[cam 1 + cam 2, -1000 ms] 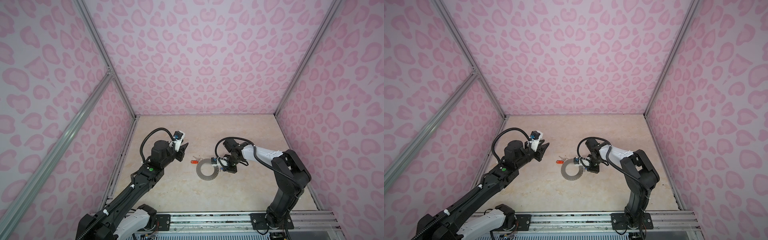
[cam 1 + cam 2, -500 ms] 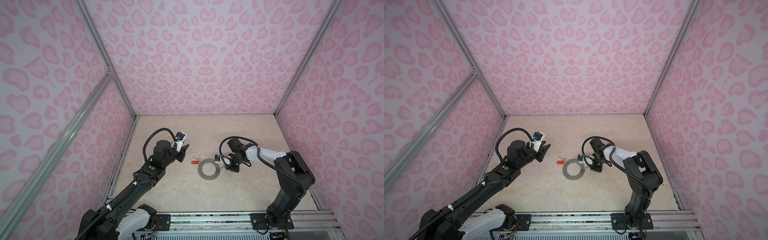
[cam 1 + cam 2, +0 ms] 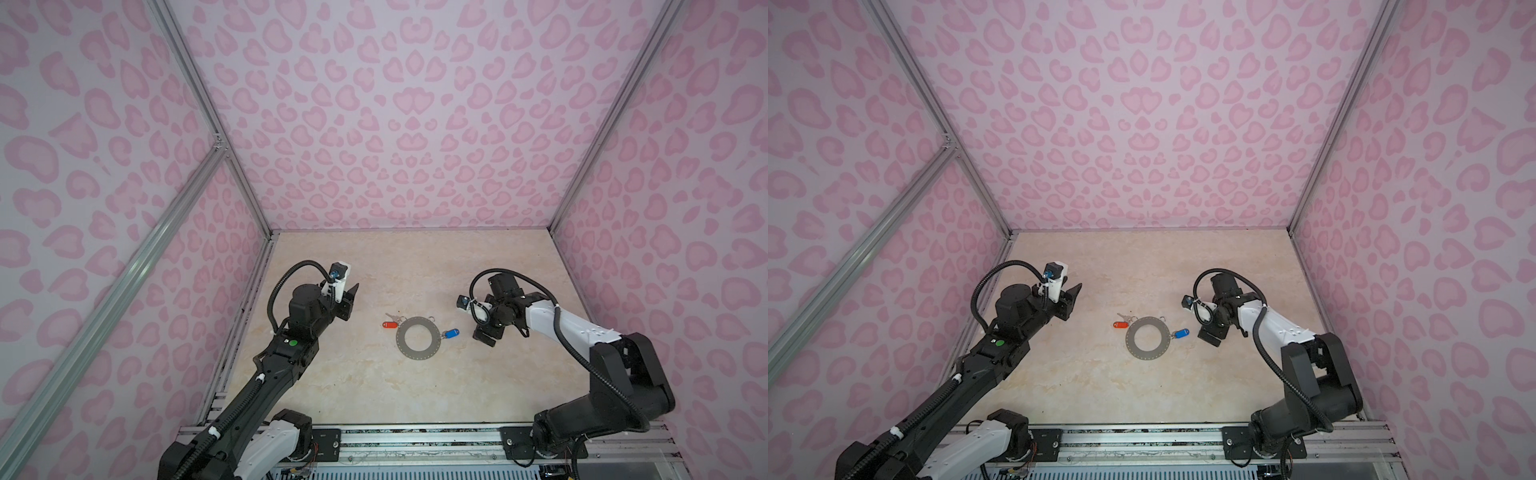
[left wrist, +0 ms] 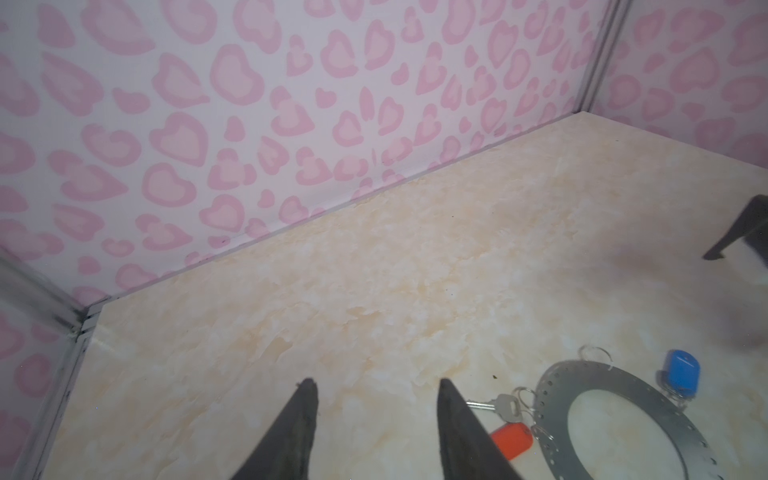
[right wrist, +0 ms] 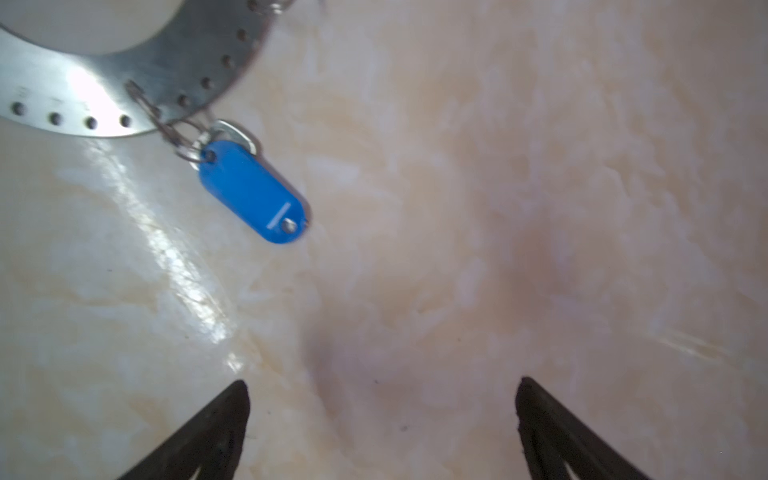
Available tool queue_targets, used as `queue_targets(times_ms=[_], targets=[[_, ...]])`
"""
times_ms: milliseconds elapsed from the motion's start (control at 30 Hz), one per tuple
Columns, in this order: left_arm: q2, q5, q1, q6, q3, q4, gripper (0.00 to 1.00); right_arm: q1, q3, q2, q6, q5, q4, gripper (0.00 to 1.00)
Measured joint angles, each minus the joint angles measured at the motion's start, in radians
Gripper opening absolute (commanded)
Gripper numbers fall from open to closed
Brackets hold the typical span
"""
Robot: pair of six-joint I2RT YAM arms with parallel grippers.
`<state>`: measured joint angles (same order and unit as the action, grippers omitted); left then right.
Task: Put the keys on the keyring
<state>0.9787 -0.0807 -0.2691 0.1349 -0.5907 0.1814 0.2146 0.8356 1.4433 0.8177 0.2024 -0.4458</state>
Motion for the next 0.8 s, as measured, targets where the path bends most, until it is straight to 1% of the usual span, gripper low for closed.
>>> queue_targets(times_ms=[67,167,233,300,367,433,533,600,700,733,800], targets=[[0.0,0.022,0.044,-0.023,0.043,0.027,0.97,-0.068,-0.05,-0.061,-0.048,0.009,0.075,1.0],[0.003,0.05,0.106,-0.054,0.124,0.085,0.97,-0.156,-0.149,-0.155,-0.184,0.045,0.252,1.0],[0.017,0.059,0.14,-0.063,0.196,0.154,0.97,-0.177,-0.241,-0.202,-0.299,0.078,0.428,1.0],[0.041,0.062,0.173,-0.079,0.264,0.225,0.97,-0.182,-0.337,-0.219,-0.413,0.105,0.607,1.0],[0.078,0.061,0.208,-0.097,0.325,0.304,0.97,-0.185,-0.42,-0.198,-0.53,0.114,0.784,1.0],[0.112,0.059,0.237,-0.116,0.364,0.391,0.97,-0.187,-0.455,-0.164,-0.603,0.112,0.886,1.0],[0.191,0.049,0.272,-0.14,0.386,0.528,0.97,-0.191,-0.507,-0.105,-0.661,0.112,1.075,1.0],[0.241,0.04,0.283,-0.149,0.386,0.613,0.97,-0.193,-0.522,-0.087,-0.667,0.113,1.108,1.0],[0.353,0.015,0.304,-0.152,0.385,0.747,0.97,-0.207,-0.538,-0.02,-0.668,0.119,1.281,1.0],[0.397,0.013,0.31,-0.152,0.383,0.782,0.97,-0.222,-0.548,0.001,-0.674,0.138,1.308,1.0],[0.462,0.005,0.317,-0.152,0.364,0.808,0.97,-0.251,-0.555,0.027,-0.706,0.122,1.345,1.0]])
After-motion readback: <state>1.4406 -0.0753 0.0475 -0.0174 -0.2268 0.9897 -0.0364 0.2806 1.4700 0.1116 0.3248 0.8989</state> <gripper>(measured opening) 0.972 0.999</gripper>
